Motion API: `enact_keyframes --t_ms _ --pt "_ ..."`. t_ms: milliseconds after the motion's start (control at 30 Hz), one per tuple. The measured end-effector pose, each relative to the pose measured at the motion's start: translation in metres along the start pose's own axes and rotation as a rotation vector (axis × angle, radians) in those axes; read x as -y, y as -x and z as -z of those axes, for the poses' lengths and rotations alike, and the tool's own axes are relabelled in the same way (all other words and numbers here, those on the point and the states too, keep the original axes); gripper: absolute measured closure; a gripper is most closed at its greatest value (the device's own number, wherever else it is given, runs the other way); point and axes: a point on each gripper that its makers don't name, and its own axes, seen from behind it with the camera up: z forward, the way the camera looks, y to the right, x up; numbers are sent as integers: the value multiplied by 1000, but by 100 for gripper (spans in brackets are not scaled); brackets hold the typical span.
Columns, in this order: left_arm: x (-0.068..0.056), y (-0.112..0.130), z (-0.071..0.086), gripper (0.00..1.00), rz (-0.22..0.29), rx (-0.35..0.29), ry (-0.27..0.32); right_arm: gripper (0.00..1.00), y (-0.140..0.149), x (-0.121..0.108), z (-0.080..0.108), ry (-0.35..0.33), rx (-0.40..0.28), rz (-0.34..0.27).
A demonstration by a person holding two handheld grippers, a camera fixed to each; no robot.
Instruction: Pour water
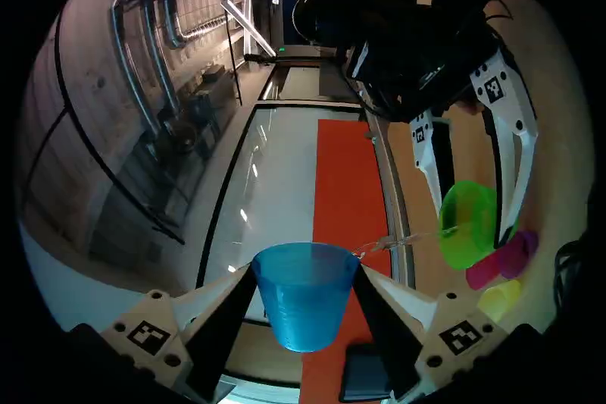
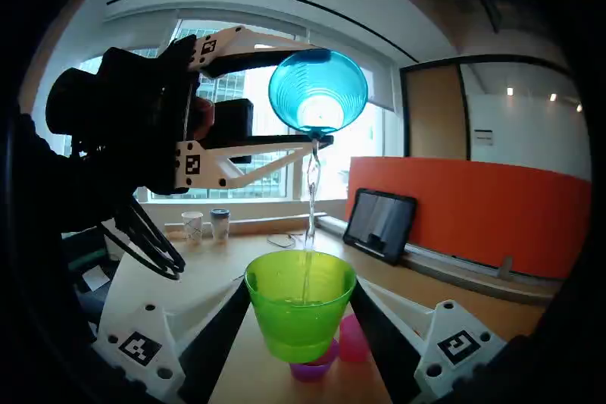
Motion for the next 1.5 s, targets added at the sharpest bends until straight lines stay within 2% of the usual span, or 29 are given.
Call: enact_keyframes --t_ms 1067,1200,1333,1500 --pt "3 -16 2 12 -207 -13 -32 9 -3 -4 2 18 -9 1" --pt "4 -15 2 12 -197 -15 -30 9 -3 -5 3 20 -10 0" --pt "3 -14 1 12 -164 -16 -25 9 -3 -6 4 21 -11 0" --pt "2 -10 0 12 -56 -17 -11 9 -4 -7 4 24 -16 -1"
